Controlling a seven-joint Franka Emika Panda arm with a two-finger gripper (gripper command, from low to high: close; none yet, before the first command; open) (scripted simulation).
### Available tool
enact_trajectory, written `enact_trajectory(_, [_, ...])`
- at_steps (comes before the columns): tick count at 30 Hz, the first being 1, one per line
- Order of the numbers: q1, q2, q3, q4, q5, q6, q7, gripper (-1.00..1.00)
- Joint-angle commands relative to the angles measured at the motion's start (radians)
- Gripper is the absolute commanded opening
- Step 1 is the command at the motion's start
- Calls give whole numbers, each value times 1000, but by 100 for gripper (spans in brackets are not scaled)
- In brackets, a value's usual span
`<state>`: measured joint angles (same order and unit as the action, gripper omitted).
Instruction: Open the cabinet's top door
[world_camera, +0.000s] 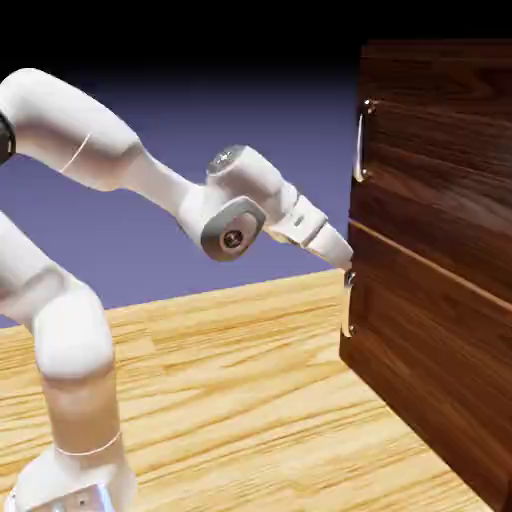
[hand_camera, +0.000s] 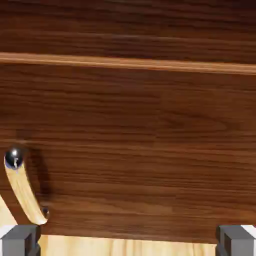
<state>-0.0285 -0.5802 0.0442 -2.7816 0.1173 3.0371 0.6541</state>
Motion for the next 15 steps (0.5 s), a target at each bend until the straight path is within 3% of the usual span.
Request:
enact_trajectory(1, [-15, -4, 16, 11, 44, 0, -32, 0])
enact_trajectory(15, [-225, -57, 246, 158, 653, 1, -483, 0])
